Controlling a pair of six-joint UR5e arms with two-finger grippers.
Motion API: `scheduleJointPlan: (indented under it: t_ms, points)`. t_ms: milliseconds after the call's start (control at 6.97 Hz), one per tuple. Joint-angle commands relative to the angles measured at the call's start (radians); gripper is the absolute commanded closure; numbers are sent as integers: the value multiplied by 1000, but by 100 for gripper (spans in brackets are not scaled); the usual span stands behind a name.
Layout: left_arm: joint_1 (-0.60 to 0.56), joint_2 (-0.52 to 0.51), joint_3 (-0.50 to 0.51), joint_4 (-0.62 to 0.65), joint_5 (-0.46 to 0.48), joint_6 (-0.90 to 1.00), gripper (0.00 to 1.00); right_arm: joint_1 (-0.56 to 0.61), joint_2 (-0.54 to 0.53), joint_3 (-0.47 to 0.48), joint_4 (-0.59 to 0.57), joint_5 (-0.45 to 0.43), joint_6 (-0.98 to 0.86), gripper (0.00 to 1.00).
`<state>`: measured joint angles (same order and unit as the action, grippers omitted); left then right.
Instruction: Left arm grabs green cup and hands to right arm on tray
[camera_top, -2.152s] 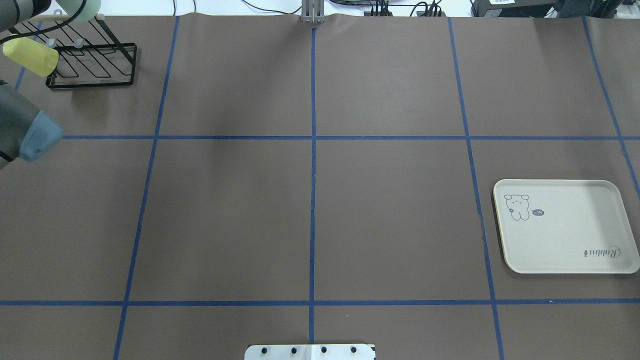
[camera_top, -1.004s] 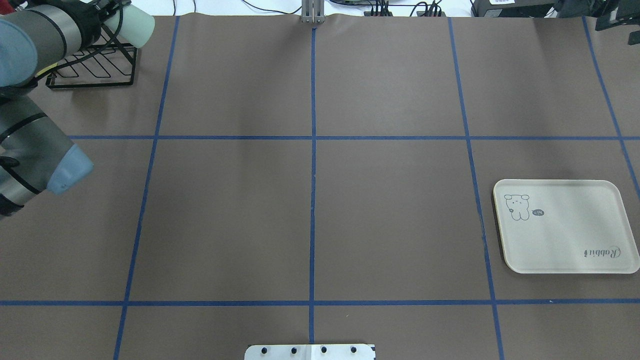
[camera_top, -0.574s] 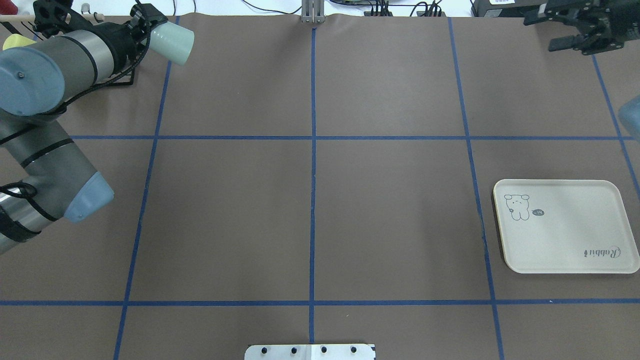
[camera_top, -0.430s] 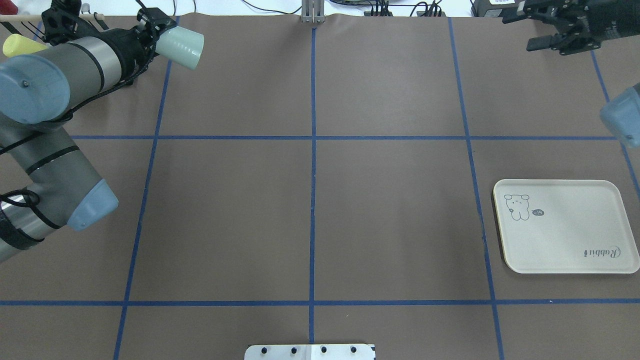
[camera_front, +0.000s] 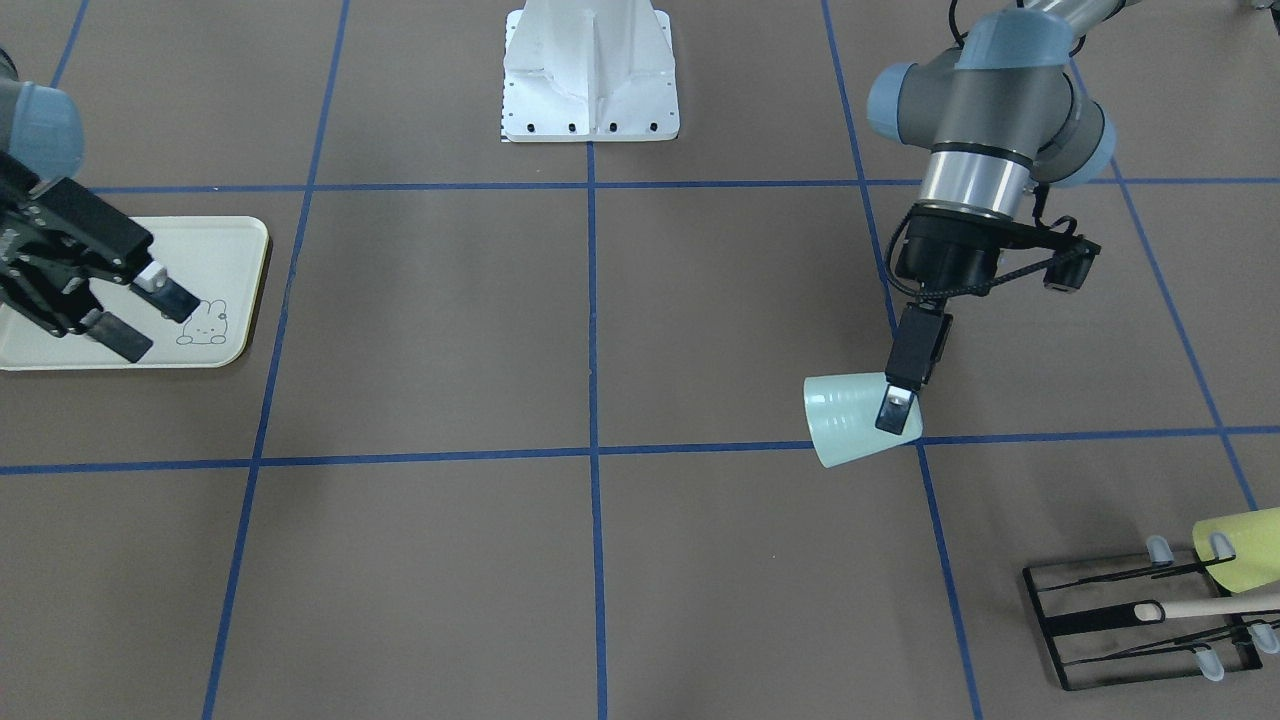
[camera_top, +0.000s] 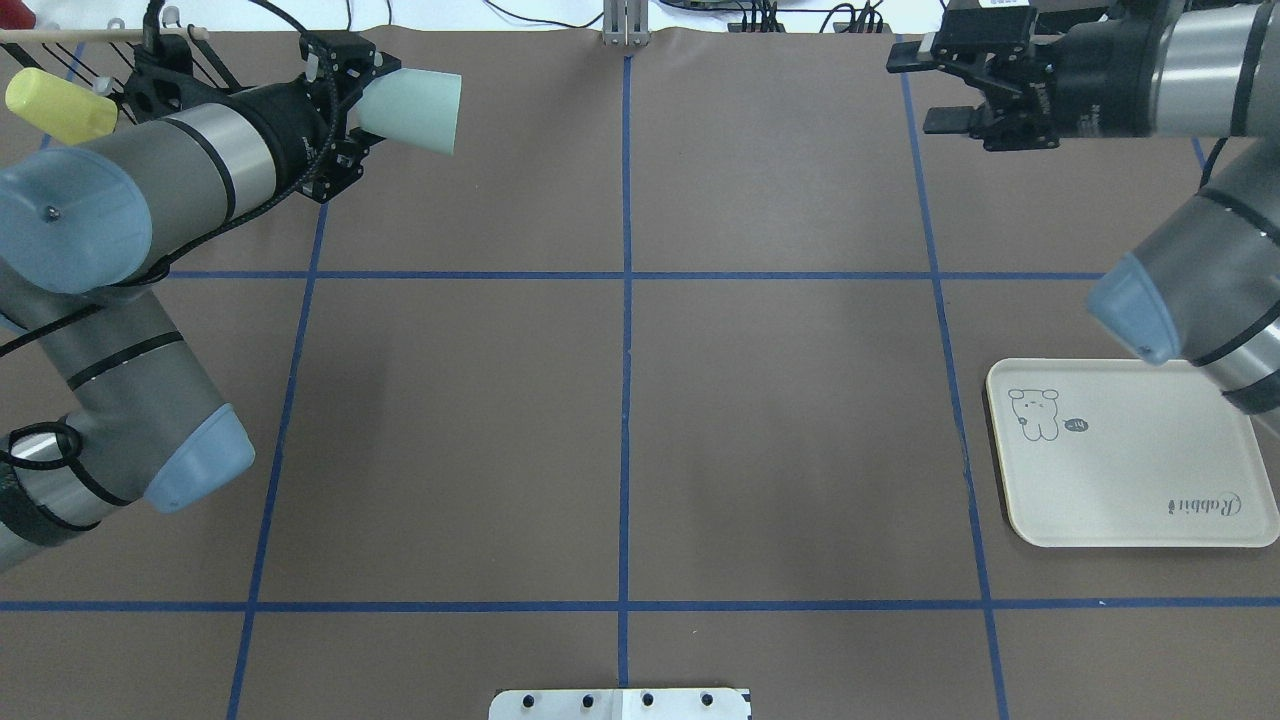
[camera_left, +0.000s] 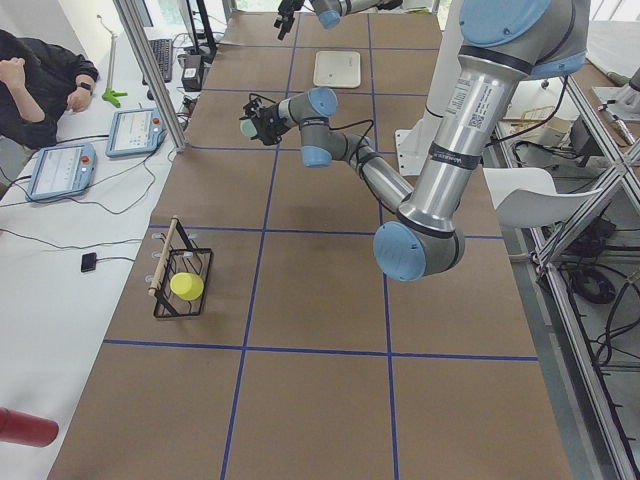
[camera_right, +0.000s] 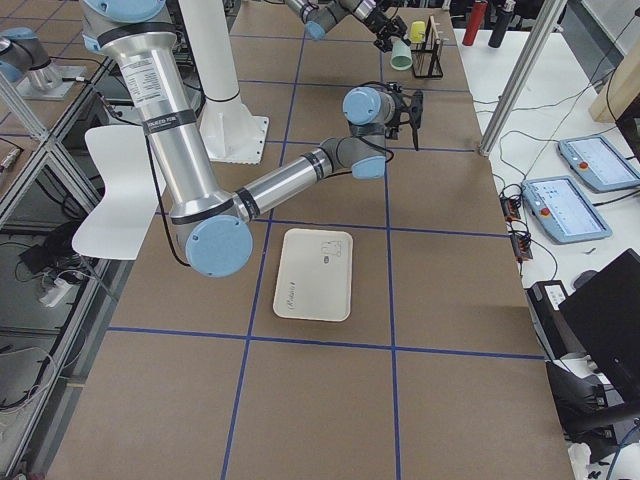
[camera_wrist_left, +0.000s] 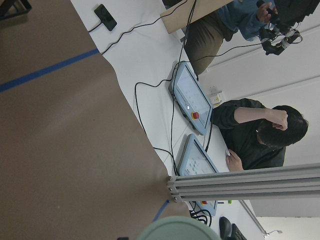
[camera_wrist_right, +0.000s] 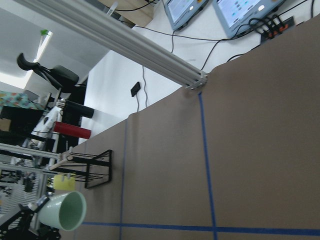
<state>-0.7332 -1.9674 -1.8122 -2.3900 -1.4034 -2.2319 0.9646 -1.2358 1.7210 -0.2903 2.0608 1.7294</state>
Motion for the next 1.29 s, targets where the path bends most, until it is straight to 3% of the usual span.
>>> scheduleJointPlan:
  t_ms: [0,430,717,1148]
  points:
    - [34,-10,-39,-12,-3,-170,59,-198,9,-3,179,-233,82,0]
    - [69,-14,-81,-53,-8,-344,59,-248,21,-12,268,-289,82,1]
    - [109,-33,-128,-54,-9,-419,59,-262,53,-23,267,-306,81,2]
    - [184,-84,-122,-52,-8,-479,58,-282,105,-76,257,-291,65,6]
